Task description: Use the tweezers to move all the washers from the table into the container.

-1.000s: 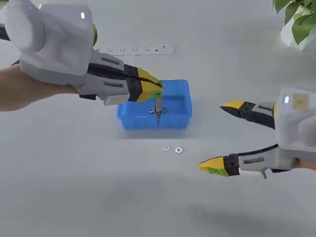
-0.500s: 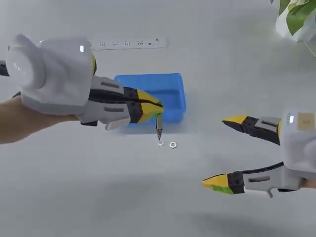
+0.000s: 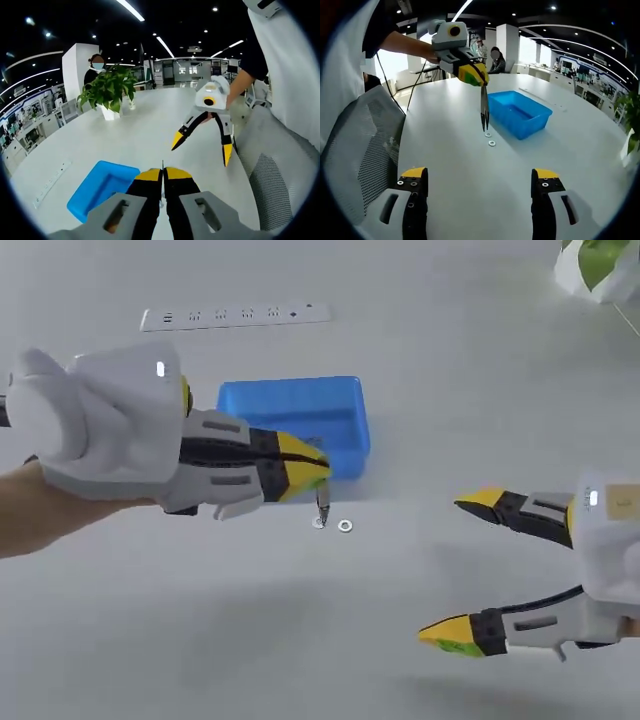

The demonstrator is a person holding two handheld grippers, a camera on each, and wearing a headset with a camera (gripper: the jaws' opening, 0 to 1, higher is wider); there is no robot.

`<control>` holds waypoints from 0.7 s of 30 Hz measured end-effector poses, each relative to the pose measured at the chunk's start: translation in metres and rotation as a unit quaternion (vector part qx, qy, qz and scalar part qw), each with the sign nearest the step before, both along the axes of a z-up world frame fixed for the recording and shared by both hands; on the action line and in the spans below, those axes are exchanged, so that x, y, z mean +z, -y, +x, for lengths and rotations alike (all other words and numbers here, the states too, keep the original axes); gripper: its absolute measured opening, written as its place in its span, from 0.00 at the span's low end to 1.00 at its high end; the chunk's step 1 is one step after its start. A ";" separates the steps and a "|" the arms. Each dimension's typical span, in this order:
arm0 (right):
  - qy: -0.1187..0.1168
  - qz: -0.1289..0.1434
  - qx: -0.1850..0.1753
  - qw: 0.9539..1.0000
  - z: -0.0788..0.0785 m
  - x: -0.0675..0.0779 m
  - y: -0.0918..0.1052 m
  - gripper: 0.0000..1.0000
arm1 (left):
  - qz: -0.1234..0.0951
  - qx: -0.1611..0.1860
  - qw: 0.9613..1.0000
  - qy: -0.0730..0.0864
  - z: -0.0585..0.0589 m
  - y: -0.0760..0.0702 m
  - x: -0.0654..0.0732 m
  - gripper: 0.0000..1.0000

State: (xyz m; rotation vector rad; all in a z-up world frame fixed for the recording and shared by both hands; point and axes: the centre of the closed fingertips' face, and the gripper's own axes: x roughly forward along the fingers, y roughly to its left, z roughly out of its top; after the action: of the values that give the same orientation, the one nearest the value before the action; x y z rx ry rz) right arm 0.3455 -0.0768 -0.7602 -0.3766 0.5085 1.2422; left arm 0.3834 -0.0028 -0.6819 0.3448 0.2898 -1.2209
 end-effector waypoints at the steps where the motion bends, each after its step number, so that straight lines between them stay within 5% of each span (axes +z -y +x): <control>1: -0.003 0.003 -0.002 1.000 0.000 0.001 -0.001 0.88 | 0.002 0.001 1.000 0.001 0.001 0.000 -0.001 0.04; 21: -0.015 0.003 0.006 1.000 -0.005 -0.005 -0.010 0.89 | 0.004 0.002 1.000 0.006 0.004 -0.002 -0.014 0.04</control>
State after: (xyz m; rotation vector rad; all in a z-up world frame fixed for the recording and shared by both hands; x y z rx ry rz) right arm 0.3406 -0.0669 -0.7652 -0.3566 0.5276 1.2619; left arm 0.3871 -0.0005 -0.6956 0.3584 0.2852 -1.2146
